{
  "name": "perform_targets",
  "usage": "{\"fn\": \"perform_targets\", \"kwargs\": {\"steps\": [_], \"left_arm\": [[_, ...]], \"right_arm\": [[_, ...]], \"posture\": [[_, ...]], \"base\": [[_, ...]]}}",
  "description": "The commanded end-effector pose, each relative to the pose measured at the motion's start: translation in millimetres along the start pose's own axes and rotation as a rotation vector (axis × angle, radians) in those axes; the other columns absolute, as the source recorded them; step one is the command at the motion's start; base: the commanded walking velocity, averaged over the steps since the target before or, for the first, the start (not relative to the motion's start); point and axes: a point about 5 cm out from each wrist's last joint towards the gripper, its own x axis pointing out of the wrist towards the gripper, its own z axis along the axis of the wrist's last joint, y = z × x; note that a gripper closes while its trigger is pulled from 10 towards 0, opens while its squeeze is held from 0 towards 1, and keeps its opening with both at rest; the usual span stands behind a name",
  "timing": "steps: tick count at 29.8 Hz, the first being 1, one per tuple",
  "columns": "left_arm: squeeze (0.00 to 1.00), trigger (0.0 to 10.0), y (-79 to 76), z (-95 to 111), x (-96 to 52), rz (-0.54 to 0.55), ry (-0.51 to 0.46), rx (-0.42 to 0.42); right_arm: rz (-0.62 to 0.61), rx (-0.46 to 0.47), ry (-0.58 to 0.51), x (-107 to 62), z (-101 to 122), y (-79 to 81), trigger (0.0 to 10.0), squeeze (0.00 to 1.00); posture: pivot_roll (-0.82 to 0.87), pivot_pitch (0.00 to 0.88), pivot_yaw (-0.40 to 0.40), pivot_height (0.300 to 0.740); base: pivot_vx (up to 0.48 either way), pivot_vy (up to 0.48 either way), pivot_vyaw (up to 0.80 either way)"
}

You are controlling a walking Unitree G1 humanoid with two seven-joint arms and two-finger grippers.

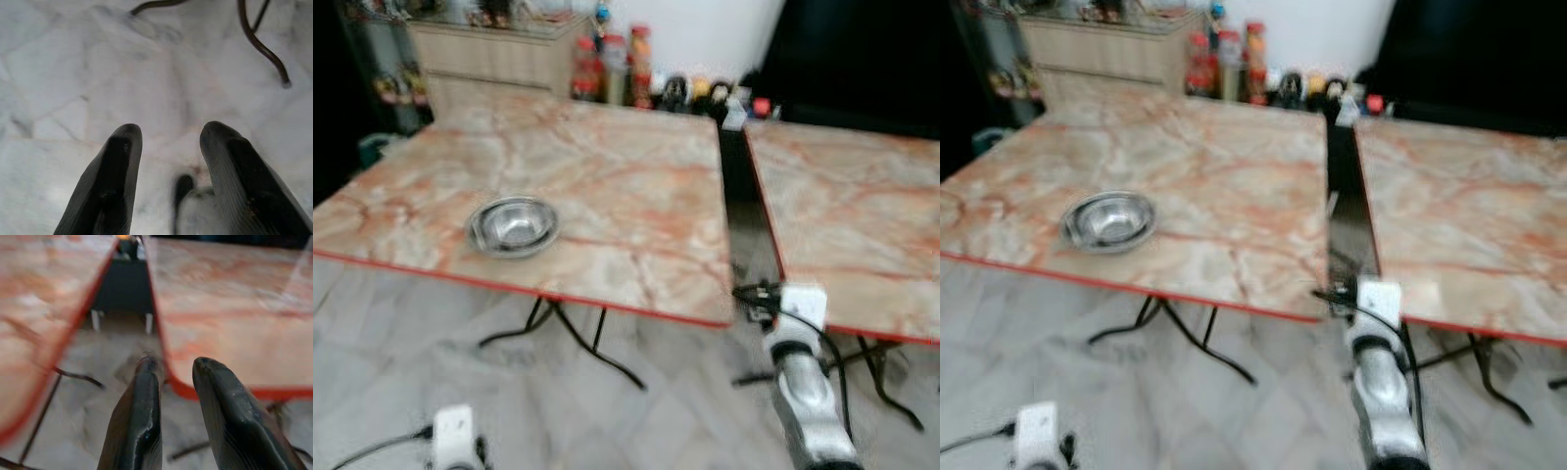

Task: Setting the table

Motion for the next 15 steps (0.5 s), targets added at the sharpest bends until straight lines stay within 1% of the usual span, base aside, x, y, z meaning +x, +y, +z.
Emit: {"fn": "perform_targets", "kwargs": {"steps": [1, 2, 3, 5, 7, 10, 11, 13, 15], "left_arm": [[0.00, 10.0, 8.4, 0.0, 0.3, 0.017, 0.002, 0.011], [0.00, 10.0, 8.2, 1.0, 0.8, 0.019, 0.001, 0.008], [0.00, 10.0, 8.2, 1.0, 0.8, 0.019, 0.001, 0.008], [0.00, 10.0, 7.9, 1.5, 1.0, 0.019, 0.001, 0.005], [0.00, 10.0, 7.1, 1.3, 1.0, 0.018, 0.002, 0.003], [0.00, 10.0, 6.6, 1.0, 0.9, 0.017, 0.004, 0.002], [0.00, 10.0, 6.6, 1.0, 0.9, 0.017, 0.004, 0.002], [0.00, 10.0, 6.1, 0.5, 0.8, 0.015, 0.006, 0.002], [0.00, 10.0, 5.9, 0.1, 0.7, 0.014, 0.008, 0.003]], "right_arm": [[0.021, 0.021, -0.002, 3.9, 4.6, 8.7, 10.0, 0.00], [0.105, -0.001, 0.121, 2.2, -17.3, 17.4, 10.0, 0.00], [0.105, -0.001, 0.121, 2.2, -17.3, 17.4, 10.0, 0.00], [0.187, -0.014, 0.209, -1.5, -33.3, 25.9, 10.0, 0.00], [0.205, -0.014, 0.251, -3.5, -40.6, 29.0, 10.0, 0.00], [0.195, -0.018, 0.299, -5.6, -48.2, 28.9, 10.0, 0.00], [0.195, -0.018, 0.299, -5.6, -48.2, 28.9, 10.0, 0.00], [0.200, -0.024, 0.365, -10.0, -58.8, 28.8, 10.0, 0.00], [0.218, 0.003, 0.449, -16.6, -71.0, 30.1, 10.0, 0.00]], "posture": [[0.11, 0.000, -0.076, 0.740], [0.10, 0.000, -0.071, 0.740], [0.10, 0.000, -0.071, 0.740], [0.10, 0.000, -0.070, 0.740], [0.10, 0.000, -0.070, 0.740], [0.09, 0.000, -0.067, 0.740], [0.09, 0.000, -0.067, 0.740], [0.09, 0.000, -0.064, 0.740], [0.09, 0.000, -0.061, 0.740]], "base": [[0.000, -0.375, 0.00], [0.000, -0.379, 0.00], [0.000, -0.379, 0.00], [0.000, -0.381, 0.00], [0.000, -0.379, 0.00], [0.000, -0.379, 0.00], [0.000, -0.379, 0.00], [0.000, -0.377, 0.00], [0.000, -0.377, 0.00]]}}
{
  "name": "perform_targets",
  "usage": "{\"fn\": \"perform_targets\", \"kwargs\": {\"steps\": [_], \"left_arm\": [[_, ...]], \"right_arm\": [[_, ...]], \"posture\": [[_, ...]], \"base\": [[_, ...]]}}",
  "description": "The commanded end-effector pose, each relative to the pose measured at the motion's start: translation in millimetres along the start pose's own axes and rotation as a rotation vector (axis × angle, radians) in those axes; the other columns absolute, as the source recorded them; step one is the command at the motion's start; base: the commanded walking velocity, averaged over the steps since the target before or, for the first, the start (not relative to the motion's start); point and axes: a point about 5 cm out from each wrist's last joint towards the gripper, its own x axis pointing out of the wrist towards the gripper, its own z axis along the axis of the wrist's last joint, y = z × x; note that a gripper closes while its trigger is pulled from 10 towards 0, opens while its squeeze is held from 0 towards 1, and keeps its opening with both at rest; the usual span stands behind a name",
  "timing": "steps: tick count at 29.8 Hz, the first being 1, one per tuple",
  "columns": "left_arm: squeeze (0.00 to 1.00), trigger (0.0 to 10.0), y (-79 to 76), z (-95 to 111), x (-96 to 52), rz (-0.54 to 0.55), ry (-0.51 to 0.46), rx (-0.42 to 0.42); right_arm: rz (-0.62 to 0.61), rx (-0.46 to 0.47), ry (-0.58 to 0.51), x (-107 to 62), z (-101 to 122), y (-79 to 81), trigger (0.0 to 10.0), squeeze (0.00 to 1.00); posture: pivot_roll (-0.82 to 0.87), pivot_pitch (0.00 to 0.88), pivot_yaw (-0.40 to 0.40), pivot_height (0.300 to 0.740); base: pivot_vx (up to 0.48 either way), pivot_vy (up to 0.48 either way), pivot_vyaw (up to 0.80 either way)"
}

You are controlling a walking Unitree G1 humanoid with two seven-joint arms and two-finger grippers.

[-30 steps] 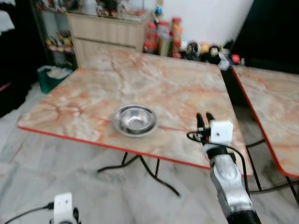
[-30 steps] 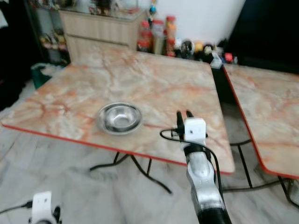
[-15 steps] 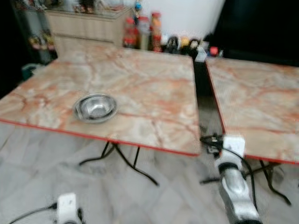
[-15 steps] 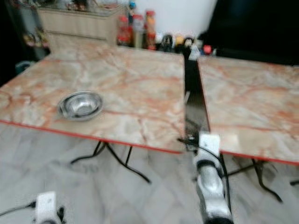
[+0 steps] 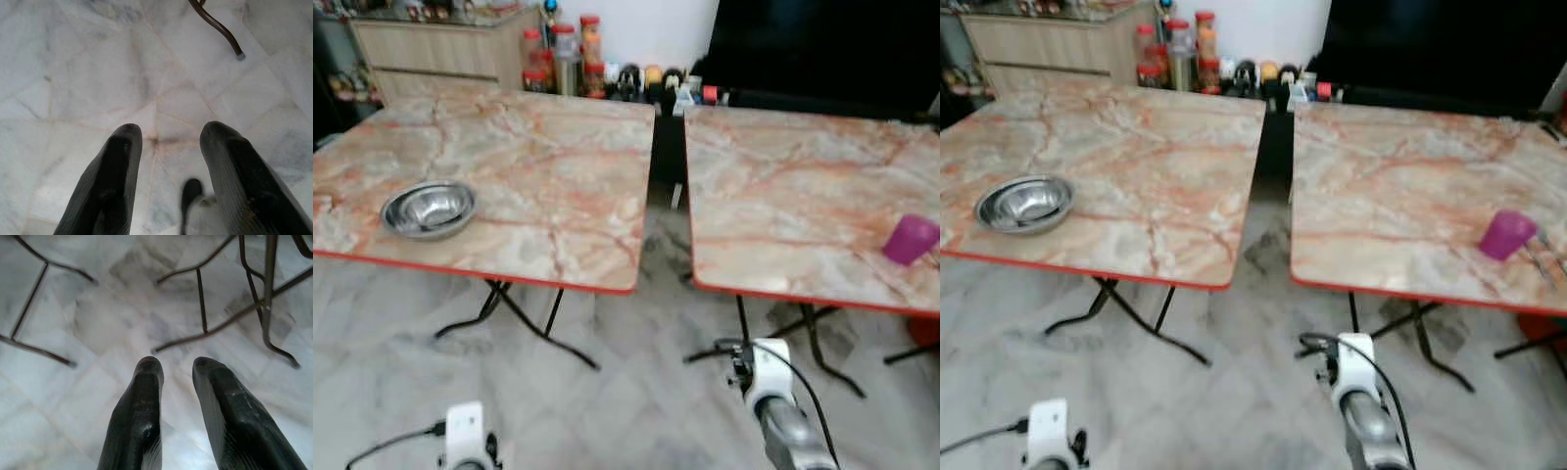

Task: Setting the table

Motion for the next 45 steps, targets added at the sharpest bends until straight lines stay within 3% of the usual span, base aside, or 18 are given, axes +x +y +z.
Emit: {"fn": "perform_targets", "kwargs": {"steps": [1, 6, 11, 21, 25, 28, 33, 45], "left_arm": [[0.00, 10.0, 5.5, -2.1, -0.1, 0.010, 0.014, 0.010], [0.00, 10.0, 1.6, -6.9, -0.4, -0.001, 0.061, 0.046], [0.00, 10.0, -7.5, -19.4, -3.3, -0.068, 0.148, 0.065], [0.00, 10.0, -9.0, -28.6, -6.0, -0.068, 0.209, 0.078], [0.00, 10.0, -9.6, -29.2, -6.3, -0.070, 0.212, 0.077], [0.00, 10.0, -10.5, -30.1, -6.6, -0.073, 0.216, 0.078], [0.00, 10.0, -11.8, -31.6, -7.3, -0.078, 0.221, 0.079], [0.00, 10.0, -13.4, -32.9, -8.1, -0.082, 0.220, 0.079]], "right_arm": [[0.044, 0.023, 0.070, 0.2, -9.7, 9.3, 10.0, 0.00], [0.065, -0.013, 0.225, -8.3, -42.3, 9.5, 10.0, 0.00], [0.108, -0.013, 0.265, -13.2, -55.3, 16.3, 10.0, 0.00], [0.140, -0.061, 0.339, -25.3, -82.4, 24.4, 10.0, 0.00], [0.132, -0.074, 0.335, -26.1, -83.5, 21.3, 10.0, 0.00], [0.077, -0.009, 0.343, -26.3, -84.1, 13.7, 10.0, 0.00], [0.055, 0.004, 0.340, -26.8, -84.2, 7.3, 10.0, 0.00], [0.050, 0.013, 0.333, -23.6, -78.4, 8.6, 10.0, 0.00]], "posture": [[0.08, 0.000, -0.060, 0.740], [0.09, 0.000, -0.064, 0.740], [0.08, 0.000, -0.057, 0.740], [0.08, 0.000, -0.062, 0.740], [0.08, 0.000, -0.064, 0.740], [0.08, 0.000, -0.063, 0.740], [0.08, 0.000, -0.065, 0.740], [0.08, 0.000, -0.068, 0.740]], "base": [[0.000, -0.375, 0.00], [0.000, -0.275, 0.00], [0.000, 0.000, 0.00], [0.074, 0.000, 0.00], [0.256, 0.000, 0.63], [0.257, 0.000, 0.00], [0.258, 0.000, 0.00], [0.259, 0.000, 0.00]]}}
